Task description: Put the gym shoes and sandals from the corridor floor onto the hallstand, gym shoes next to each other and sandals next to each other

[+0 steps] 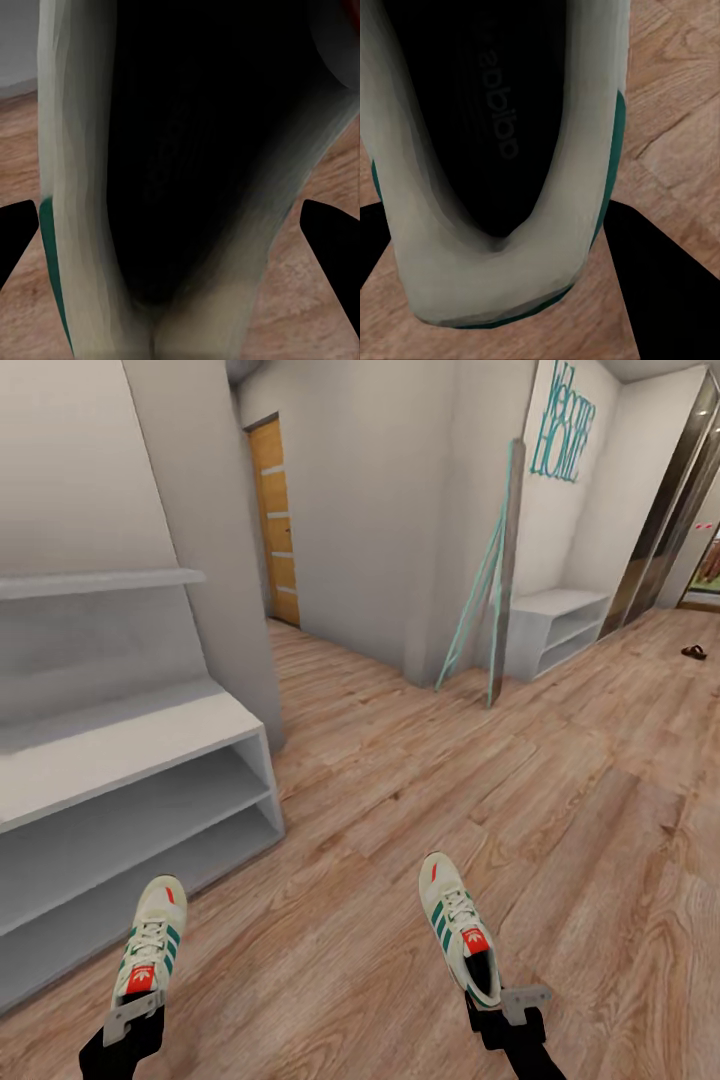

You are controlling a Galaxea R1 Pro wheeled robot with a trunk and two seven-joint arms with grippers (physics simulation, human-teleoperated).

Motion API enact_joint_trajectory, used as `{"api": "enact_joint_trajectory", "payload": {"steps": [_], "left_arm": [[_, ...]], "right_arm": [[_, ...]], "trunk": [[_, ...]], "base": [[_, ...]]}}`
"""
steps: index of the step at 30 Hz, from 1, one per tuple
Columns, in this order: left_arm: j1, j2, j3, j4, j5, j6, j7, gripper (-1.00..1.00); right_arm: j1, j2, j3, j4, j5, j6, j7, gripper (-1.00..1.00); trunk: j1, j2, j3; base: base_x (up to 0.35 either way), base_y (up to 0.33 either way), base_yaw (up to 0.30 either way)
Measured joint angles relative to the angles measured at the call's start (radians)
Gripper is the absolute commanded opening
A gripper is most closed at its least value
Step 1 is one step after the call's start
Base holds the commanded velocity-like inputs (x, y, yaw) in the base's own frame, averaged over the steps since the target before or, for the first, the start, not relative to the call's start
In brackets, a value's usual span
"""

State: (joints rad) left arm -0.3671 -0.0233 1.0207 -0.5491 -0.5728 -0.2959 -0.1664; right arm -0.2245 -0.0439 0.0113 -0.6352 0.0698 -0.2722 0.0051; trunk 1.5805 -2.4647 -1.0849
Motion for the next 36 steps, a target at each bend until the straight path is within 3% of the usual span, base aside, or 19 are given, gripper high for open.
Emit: {"api": "enact_joint_trajectory", "payload": {"steps": [7, 16, 36], "left_arm": [[0.008, 0.0, 0.0, 0.0, 0.001, 0.0, 0.001, -1.0], [0.011, 0.0, 0.0, 0.0, 0.001, 0.0, 0.001, -1.0], [0.011, 0.0, 0.0, 0.0, 0.001, 0.0, 0.001, -1.0]], "right_arm": [[0.0, 0.0, 0.0, 0.0, 0.0, 0.0, 0.001, -1.0], [0.0, 0.0, 0.0, 0.0, 0.0, 0.0, 0.001, -1.0], [-0.001, 0.0, 0.0, 0.0, 0.0, -0.001, 0.001, -1.0]], "trunk": [[0.0, 0.0, 0.0], [0.001, 0.0, 0.0], [0.0, 0.0, 0.0]], "base": [[0.235, -0.156, 0.279], [0.011, -0.186, 0.279], [0.029, -0.02, 0.279]]}}
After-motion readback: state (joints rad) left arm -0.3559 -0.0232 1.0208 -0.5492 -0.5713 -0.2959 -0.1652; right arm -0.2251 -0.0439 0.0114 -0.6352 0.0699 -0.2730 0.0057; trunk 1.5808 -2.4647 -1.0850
